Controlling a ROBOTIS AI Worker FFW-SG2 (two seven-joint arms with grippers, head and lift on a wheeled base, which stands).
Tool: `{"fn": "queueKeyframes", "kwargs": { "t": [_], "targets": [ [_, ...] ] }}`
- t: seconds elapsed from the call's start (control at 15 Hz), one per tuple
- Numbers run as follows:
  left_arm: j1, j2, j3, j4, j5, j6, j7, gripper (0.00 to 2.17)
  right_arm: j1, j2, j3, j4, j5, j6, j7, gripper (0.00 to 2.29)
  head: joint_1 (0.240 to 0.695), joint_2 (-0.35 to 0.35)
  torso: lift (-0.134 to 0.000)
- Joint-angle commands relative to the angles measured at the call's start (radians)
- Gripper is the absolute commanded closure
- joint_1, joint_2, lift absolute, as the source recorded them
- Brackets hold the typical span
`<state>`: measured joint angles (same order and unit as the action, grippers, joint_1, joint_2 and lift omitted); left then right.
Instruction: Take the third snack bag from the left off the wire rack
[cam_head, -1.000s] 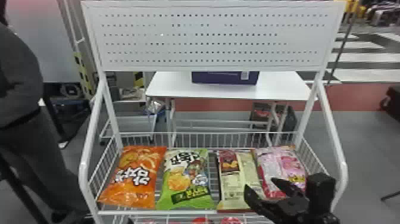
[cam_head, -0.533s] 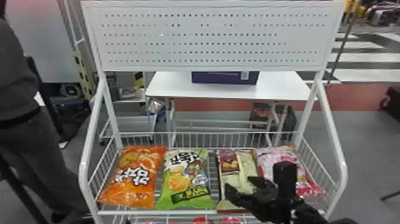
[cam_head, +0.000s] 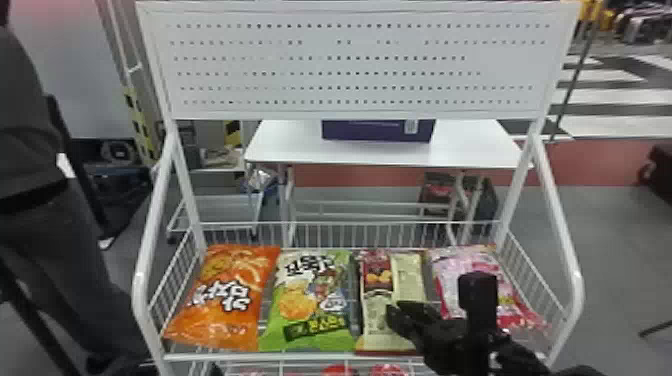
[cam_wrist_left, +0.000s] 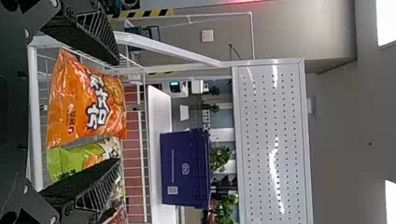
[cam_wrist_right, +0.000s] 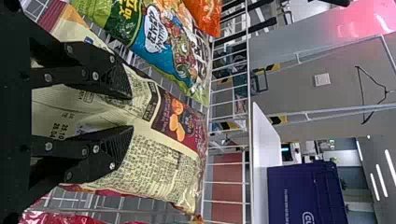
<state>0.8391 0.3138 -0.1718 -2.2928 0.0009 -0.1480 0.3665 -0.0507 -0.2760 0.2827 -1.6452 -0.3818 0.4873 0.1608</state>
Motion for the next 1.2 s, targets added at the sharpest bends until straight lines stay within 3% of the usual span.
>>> {"fn": "queueKeyframes", "kwargs": {
  "t": [0.0,0.4,0.8,1.13],
  "targets": [
    [-0.003,-0.001,0.000,0.001,0.001,0.000,0.000,0.16,0.008,-0.002,-0.005,-0.021,-0.005,0.000,-0.007,2.24,0.499,0.000,0.000],
    [-0.003,-0.001,0.003,-0.002,0.001,0.000,0.000,0.16,0.043,-0.018,-0.043,-0.080,-0.034,-0.031,-0.010,2.24,0.499,0.000,0.000],
    [-0.005,-0.001,0.003,-0.008,-0.002,0.000,0.000,0.16,0.245,-0.081,-0.142,-0.412,-0.083,-0.062,-0.015,2.24,0.499,0.000,0.000],
    [-0.005,0.002,0.001,-0.008,-0.001,0.000,0.002,0.16,0.469,-0.126,-0.232,-0.545,-0.112,-0.252,-0.015,2.24,0.499,0.000,0.000]
  ]
}}
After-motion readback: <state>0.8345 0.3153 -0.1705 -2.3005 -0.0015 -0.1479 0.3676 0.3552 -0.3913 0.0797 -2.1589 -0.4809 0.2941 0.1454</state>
